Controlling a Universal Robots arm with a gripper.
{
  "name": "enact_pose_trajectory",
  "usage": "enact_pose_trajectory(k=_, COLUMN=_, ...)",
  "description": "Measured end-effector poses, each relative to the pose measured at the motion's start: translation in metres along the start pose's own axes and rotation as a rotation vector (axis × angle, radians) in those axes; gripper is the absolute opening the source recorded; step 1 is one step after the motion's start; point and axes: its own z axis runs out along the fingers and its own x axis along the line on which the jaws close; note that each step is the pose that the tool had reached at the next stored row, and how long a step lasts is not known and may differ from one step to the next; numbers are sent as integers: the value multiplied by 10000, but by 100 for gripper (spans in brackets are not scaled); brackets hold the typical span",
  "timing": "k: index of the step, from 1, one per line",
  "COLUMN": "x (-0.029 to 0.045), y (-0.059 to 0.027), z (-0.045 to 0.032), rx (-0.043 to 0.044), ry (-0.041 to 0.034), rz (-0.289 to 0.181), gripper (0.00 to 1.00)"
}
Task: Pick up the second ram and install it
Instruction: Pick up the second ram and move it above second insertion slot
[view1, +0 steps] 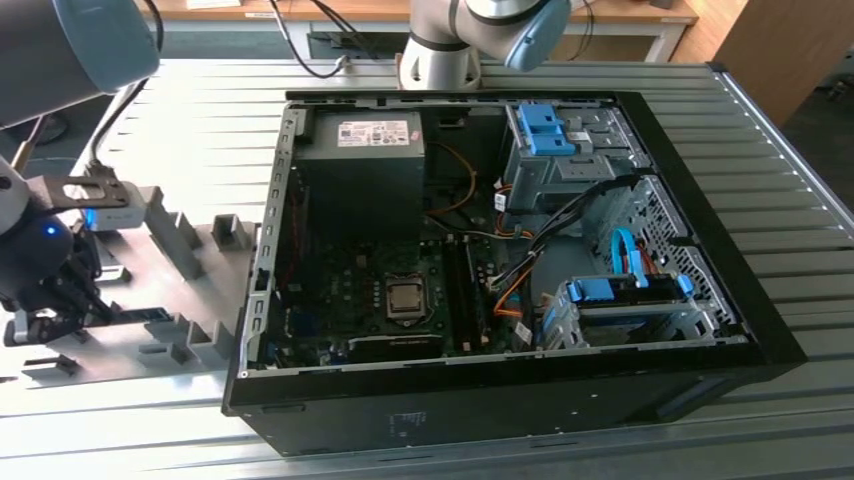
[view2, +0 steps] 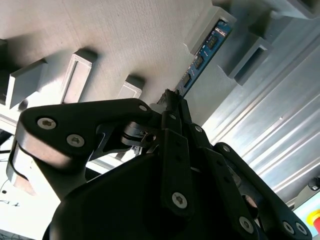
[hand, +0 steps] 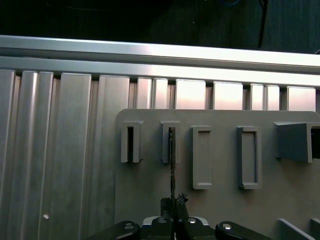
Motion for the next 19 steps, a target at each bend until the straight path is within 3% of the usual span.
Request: enact_pose_trajectory(k=19, x=-3, y=5, z=-102, rx=-1, ry=1, rz=0, gripper=14)
